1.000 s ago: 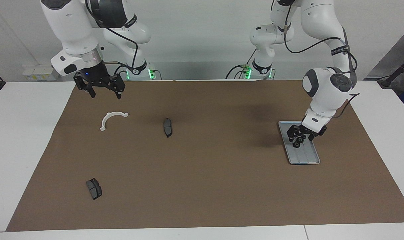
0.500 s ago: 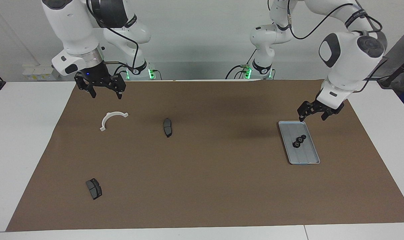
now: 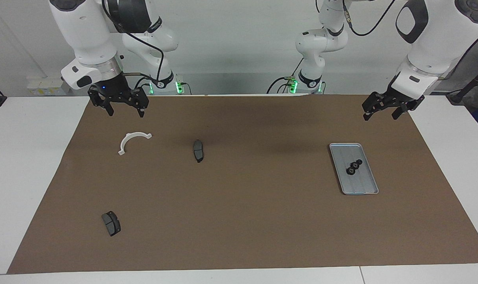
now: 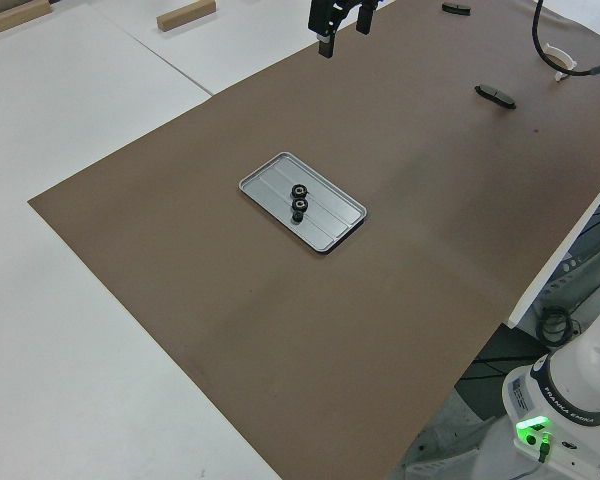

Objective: Pick bearing gear from pile to tray

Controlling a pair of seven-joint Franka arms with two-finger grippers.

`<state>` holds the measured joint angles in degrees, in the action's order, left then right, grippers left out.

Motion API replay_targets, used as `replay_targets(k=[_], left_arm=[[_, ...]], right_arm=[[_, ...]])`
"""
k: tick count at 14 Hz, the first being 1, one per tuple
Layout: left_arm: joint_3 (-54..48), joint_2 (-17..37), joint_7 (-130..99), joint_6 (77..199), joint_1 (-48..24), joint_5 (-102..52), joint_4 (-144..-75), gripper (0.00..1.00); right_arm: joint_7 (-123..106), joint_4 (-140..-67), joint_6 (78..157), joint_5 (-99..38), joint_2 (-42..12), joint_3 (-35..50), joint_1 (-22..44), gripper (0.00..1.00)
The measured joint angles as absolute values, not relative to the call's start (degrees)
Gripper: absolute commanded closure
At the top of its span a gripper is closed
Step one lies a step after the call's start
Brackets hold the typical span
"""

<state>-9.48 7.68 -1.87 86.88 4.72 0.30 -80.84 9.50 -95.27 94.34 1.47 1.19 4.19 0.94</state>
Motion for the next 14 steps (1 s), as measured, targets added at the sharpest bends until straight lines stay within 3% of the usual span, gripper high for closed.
replay_targets(k=[14], left_arm=[[-8.81, 10.06, -1.87, 88.05, 2.63, 0.54, -79.07, 0.00]], right_arm=[[9.50, -95.27, 94.34, 1.47, 1.19, 4.18, 0.92, 0.00]])
